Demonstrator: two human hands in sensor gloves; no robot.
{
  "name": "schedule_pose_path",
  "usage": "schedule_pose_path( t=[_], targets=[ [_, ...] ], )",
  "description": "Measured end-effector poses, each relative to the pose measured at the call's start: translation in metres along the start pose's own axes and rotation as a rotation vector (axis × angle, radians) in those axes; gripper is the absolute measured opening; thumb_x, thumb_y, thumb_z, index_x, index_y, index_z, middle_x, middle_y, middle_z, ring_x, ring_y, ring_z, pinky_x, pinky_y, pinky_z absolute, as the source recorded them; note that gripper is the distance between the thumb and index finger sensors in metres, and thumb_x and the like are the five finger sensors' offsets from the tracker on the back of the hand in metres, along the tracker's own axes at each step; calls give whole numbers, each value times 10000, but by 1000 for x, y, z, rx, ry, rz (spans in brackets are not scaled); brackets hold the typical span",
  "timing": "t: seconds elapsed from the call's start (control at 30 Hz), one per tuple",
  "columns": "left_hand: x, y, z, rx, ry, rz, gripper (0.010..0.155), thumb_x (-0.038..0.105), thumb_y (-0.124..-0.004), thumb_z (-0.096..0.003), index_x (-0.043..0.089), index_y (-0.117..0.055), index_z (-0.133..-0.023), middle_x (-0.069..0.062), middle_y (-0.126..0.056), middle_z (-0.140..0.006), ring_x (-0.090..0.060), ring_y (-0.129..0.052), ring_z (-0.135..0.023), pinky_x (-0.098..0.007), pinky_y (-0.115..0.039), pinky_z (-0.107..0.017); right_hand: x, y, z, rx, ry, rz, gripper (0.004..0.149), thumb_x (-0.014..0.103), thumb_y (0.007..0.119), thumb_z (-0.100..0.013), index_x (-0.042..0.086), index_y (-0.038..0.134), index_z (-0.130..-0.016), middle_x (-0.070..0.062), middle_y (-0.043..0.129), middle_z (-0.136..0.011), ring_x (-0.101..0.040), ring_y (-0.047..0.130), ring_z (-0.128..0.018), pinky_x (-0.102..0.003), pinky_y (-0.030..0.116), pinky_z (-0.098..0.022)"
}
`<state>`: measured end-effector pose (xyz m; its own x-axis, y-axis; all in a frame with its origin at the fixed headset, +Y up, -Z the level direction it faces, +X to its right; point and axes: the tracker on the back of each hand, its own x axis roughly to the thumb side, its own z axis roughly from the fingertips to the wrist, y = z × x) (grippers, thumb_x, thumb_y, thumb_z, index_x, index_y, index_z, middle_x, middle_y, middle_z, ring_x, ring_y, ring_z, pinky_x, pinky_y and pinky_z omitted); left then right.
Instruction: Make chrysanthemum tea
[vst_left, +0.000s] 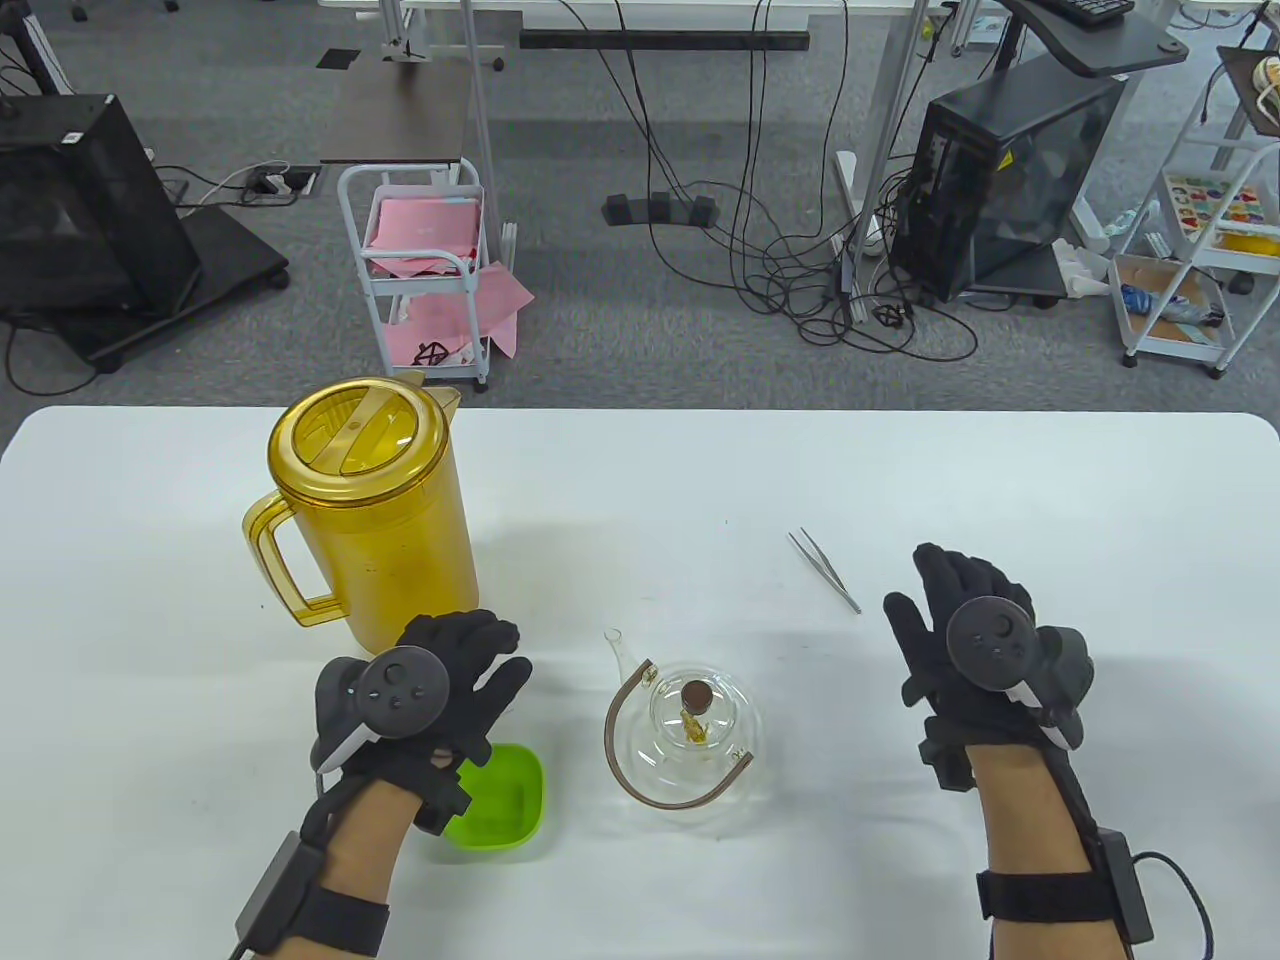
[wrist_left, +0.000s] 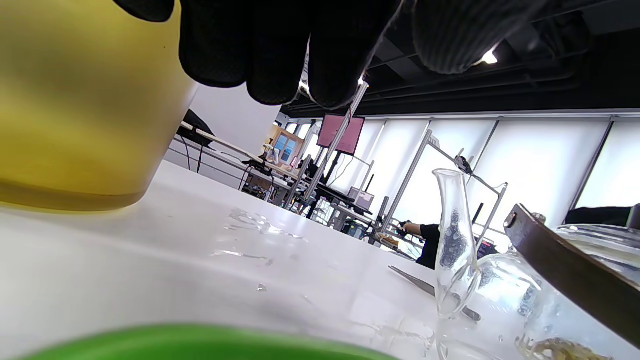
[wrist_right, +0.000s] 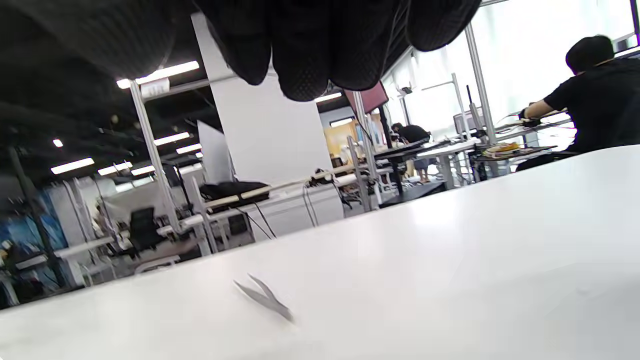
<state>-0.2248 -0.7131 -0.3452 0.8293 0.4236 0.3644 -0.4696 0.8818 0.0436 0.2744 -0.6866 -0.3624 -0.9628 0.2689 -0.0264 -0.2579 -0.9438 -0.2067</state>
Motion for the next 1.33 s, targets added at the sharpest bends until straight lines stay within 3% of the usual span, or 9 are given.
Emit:
schedule_pose_path(
  t=[0.17, 0.3, 0.63, 1.33],
  targets=[
    [0, -3, 1, -17, 5, -4, 596, 595, -719, -563, 219, -763, -1024, -126, -772, -1117, -457, -683, -1015, -684, -426, -769, -8, 36, 3, 142, 46, -84, 680, 603, 679, -554, 243, 595, -1125, -55, 625, -1120, -398, 647, -1072, -664, 502, -736],
    [1, -3, 2, -16, 8, -3, 600, 595, -719, -561, 222, -760, -1029, -124, -762, -1132, -459, -673, -1026, -681, -419, -769, 3, 48, 7, 175, -5, -47, 673, 603, 679, -551, 242, 612, -1116, -52, 653, -1106, -395, 677, -1058, -659, 518, -730],
    [1, -4, 0, -17, 10, -8, 602, 595, -718, -562, 222, -760, -1032, -120, -762, -1138, -458, -665, -1035, -676, -411, -775, 32, 56, 12, 185, -133, -2, 661, 602, 676, -552, 252, 620, -1110, -45, 663, -1100, -387, 693, -1051, -658, 526, -727],
    [8, -10, -1, -27, -9, -4, 600, 593, -721, -559, 216, -774, -1023, -123, -781, -1125, -462, -673, -1027, -680, -415, -772, 31, 50, 14, 160, -142, -18, 656, 597, 675, -554, 249, 627, -1108, -52, 663, -1100, -395, 689, -1050, -660, 526, -726]
  ],
)
